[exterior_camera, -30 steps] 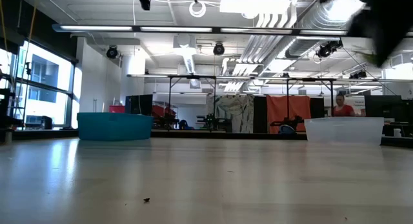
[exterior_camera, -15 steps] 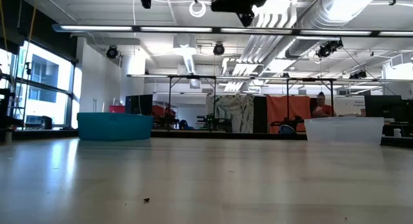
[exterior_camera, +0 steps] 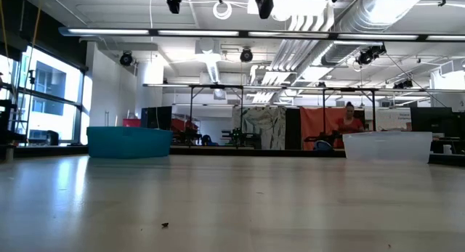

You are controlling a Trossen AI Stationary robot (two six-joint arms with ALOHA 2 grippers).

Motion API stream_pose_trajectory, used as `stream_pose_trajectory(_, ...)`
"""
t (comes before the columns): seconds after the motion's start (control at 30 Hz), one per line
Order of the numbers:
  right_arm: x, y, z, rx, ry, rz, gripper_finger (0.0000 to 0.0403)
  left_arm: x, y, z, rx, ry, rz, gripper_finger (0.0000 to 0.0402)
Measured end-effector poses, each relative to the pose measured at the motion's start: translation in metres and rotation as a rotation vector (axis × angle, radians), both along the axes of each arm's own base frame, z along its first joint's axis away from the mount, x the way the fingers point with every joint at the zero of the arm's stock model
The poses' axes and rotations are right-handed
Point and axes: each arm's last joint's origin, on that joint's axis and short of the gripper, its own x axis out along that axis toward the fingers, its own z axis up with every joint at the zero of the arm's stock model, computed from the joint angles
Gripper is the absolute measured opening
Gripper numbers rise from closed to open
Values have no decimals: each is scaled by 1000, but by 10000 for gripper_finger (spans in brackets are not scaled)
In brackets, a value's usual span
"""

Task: Sort Halloween decoration
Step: Put the green spider toy into the blue bin

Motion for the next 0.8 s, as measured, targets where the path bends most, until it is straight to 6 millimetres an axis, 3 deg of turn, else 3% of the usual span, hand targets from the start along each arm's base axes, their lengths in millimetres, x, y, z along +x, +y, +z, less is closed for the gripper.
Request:
stream_pose_trajectory(0.4, 0, 3, 0, -41, -20, 57, 0, 43, 1, 3, 6, 41, -243, 122)
stream_pose_trajectory(0.8, 2, 17, 1, -59, -39, 137, 0, 47, 2, 2, 19, 47, -255, 122)
